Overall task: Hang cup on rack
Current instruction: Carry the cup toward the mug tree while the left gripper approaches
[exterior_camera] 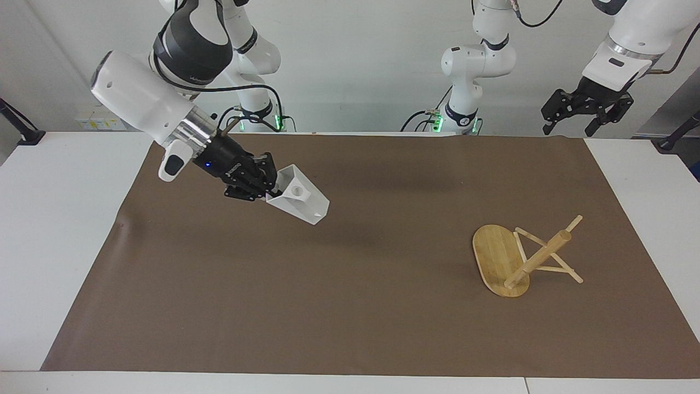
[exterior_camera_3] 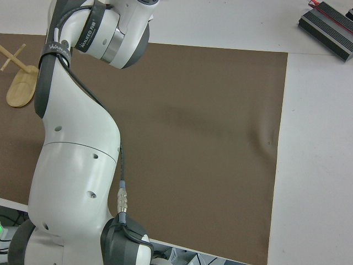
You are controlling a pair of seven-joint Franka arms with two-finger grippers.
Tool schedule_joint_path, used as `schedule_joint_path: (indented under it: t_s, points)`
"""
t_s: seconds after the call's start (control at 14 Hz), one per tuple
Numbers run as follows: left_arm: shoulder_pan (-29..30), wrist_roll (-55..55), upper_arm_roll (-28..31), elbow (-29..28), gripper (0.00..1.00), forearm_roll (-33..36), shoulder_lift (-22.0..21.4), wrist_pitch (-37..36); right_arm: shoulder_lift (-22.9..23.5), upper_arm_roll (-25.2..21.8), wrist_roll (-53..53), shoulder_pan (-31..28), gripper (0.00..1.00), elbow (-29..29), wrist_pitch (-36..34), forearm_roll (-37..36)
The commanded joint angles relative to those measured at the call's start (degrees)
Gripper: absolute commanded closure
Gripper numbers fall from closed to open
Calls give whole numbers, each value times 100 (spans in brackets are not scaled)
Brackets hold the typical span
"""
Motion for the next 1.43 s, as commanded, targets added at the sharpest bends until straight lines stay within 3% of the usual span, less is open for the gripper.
schedule_joint_path:
  t_s: [0.0, 0.14, 0.36, 0.79, 1.0, 1.36]
  points:
    - [-12, -77, 60, -200, 0, -284, -153, 192, -35, 25, 360, 339, 100, -106, 515, 136]
    - [14, -323, 69, -217, 0, -556, -127, 227, -26, 52, 667, 454, 100, -89, 507, 145]
    - [-56, -990, 69, -252, 0, -829, -83, 394, -9, 446, 1441, 455, 100, -45, 560, 75]
    - [-205, -1950, 51, -287, 0, -935, -39, 771, 9, 843, 1363, 446, 100, -88, 1113, 136]
    - [-424, -1880, 42, -340, 0, -917, 5, 1009, -131, 851, -441, 455, 100, -500, 1000, 92]
    - [-601, -363, 7, -305, 0, -1127, 171, 1457, -97, 1088, -1202, 692, 100, -502, 1386, 118]
